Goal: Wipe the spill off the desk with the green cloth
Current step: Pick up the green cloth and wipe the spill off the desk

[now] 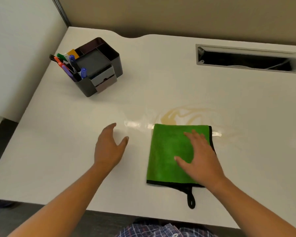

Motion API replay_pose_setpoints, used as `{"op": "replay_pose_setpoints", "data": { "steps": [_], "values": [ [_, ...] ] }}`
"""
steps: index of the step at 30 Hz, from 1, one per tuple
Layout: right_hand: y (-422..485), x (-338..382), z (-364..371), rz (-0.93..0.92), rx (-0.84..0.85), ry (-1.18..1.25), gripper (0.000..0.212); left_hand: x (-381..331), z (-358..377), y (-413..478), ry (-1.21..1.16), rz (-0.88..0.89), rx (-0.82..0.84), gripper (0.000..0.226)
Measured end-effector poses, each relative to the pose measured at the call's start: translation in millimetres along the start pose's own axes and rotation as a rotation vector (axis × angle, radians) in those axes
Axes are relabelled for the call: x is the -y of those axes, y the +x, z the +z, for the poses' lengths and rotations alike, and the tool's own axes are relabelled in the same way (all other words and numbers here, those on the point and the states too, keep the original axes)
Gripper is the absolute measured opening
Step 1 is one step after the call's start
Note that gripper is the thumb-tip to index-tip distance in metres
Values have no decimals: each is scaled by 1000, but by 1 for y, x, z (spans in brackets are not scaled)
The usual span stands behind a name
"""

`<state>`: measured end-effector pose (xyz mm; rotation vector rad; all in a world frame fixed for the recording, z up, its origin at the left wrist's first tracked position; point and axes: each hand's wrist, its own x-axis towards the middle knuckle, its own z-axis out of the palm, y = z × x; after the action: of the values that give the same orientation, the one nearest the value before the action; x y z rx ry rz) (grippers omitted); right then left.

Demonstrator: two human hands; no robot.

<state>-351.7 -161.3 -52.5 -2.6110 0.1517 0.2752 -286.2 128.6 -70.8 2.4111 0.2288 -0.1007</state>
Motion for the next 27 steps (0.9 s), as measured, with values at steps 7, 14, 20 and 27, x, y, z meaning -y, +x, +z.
{"op": "replay_pose_setpoints", "data": {
  "steps": [7,14,20,27],
  "values": [
    [17,18,70,-80,55,-407,82,57,8,43,434,180,29,61],
    [41,-23,51,-78,-68,-310,57,65,12,47,390,167,24,59],
    [138,-43,11,145,-199,-250,59,66,14,47,357,162,7,58],
    [188,37,41,-276,-61,-361,55,64,14,47,355,166,9,58]
  ]
}}
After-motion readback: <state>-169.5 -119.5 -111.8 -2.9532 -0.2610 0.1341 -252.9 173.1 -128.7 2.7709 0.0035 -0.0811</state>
